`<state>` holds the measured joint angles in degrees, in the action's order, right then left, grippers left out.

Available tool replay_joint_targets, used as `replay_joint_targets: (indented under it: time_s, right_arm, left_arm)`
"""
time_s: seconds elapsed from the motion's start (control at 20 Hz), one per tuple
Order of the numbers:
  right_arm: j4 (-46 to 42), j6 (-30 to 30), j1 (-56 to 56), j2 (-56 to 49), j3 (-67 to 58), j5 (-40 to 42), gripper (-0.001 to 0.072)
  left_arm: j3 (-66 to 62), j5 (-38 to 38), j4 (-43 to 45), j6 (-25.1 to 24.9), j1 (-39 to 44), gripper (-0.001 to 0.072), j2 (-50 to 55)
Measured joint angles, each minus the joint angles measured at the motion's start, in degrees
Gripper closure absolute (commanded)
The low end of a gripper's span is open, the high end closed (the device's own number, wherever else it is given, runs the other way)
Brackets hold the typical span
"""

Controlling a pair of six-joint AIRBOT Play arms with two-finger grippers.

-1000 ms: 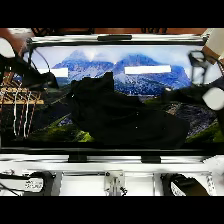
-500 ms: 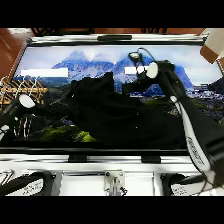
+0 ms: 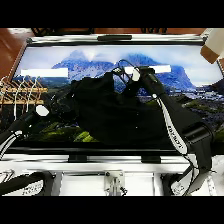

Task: Fold the shirts.

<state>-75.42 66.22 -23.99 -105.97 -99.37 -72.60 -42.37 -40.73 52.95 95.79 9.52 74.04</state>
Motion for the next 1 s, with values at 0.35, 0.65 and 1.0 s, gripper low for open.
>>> replay_joint_targets:
  time_s: [0.35,0.65,1.0]
  right_arm:
    - [0.6,-7.1,-3.3,-3.5,-0.2,-1.4,0.0049]
    - [-4.8,-3.0,-5.0,-4.6,-0.3,1.0,0.0615]
    - [-16.5,5.1,-4.1,5.7,-8.4,7.3,0.0615]
  left_arm:
    - [0.2,2.4,-0.4,-2.7,0.5,0.0652,0.1]
    - [-2.9,1.0,-0.5,-6.0,0.4,0.0652,-0.1]
    - [-30.0,-8.4,-0.5,-10.3,-6.0,0.0654,-0.3]
